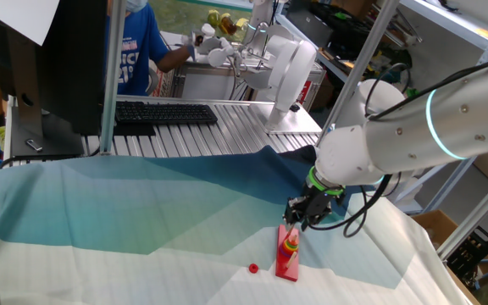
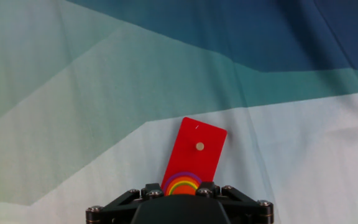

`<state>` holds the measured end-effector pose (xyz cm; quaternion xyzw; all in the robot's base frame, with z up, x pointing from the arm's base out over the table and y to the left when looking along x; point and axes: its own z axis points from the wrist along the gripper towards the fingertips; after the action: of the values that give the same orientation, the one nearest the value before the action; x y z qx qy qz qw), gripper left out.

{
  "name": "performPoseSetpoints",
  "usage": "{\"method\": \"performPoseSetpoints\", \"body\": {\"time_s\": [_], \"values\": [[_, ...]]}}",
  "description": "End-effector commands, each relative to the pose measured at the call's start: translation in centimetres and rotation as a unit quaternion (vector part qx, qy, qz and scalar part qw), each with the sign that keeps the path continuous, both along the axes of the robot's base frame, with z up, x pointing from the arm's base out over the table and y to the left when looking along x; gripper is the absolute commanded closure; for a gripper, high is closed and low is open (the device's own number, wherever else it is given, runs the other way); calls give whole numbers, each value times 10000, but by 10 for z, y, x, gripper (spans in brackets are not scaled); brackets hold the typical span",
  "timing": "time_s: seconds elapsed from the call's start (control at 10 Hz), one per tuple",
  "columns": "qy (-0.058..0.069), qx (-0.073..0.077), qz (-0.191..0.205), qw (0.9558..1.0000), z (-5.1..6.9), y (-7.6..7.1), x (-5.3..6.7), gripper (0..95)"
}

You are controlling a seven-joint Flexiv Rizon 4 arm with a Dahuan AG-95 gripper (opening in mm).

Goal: Take out one Hanoi block and throw it aside

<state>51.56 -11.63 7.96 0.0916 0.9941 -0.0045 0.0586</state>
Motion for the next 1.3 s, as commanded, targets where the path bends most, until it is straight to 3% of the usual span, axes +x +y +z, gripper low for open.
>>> {"method": "performPoseSetpoints", "body": {"time_s": [0.1, 1.3], "values": [[-4, 9, -2, 10000, -1, 1, -1, 570], [33, 95, -13, 9999, -18, -1, -3, 570]]}}
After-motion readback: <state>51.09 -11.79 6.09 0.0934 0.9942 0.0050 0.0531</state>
